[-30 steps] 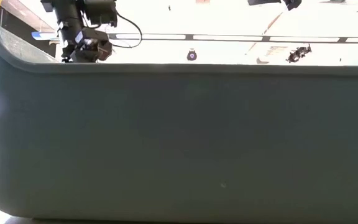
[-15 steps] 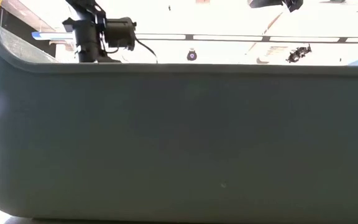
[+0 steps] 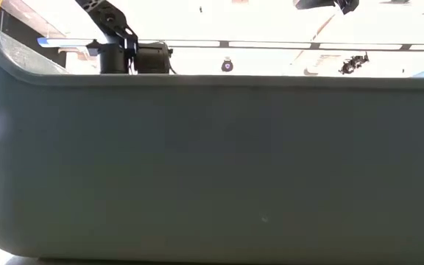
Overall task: Pick & Place Toothbrushes
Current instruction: Put the violet toothbrush into the green bin
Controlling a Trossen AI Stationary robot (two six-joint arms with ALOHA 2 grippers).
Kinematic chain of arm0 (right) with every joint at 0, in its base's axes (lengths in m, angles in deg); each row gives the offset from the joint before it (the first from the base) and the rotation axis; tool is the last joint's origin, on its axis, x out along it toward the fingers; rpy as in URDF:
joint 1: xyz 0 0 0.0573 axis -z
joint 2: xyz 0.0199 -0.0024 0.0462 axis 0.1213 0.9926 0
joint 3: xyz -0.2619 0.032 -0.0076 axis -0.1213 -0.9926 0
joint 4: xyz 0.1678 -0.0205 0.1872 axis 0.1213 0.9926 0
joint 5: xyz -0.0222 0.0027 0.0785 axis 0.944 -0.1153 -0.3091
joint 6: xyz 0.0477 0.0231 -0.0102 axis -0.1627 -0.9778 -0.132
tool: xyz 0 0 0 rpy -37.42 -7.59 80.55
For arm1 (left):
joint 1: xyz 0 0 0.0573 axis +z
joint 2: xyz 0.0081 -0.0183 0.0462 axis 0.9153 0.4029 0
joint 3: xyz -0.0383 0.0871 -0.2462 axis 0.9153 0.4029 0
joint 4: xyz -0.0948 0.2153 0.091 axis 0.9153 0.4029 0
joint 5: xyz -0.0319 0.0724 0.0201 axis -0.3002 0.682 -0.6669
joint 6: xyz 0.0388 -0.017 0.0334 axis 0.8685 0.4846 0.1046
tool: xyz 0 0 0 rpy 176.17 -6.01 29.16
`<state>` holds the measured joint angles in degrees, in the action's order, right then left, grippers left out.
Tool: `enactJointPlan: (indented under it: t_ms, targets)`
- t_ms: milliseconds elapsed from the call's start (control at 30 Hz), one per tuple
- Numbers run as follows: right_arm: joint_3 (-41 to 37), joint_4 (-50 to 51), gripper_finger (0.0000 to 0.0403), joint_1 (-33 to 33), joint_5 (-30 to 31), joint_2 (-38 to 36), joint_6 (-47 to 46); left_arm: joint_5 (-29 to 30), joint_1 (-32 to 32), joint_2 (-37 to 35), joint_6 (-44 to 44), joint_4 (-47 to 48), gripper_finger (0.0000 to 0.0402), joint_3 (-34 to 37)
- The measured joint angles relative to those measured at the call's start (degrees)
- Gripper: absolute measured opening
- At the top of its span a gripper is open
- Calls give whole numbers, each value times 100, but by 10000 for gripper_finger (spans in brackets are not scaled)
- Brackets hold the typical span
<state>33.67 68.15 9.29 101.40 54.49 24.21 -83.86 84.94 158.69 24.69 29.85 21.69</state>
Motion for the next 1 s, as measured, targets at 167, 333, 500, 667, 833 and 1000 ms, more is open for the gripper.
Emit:
enactJointPlan:
  t_ms: [167,333,500,667,833,1000]
  targets:
    - [0,0,4,0,0,0,0,9,0,201,-17,-78,173,0]
    - [0,0,4,0,0,0,-1,15,0,359,-24,-374,173,0]
    - [-1,-2,4,0,0,0,-2,15,0,503,-40,-529,173,0]
    - [-1,0,4,0,3,0,-2,167,-2,639,-190,-566,173,-7]
    - [1,-2,4,1,4,0,-2,251,-4,672,-328,-570,173,-17]
    - [-1,-2,4,0,4,0,-2,256,-4,677,-330,-571,173,-17]
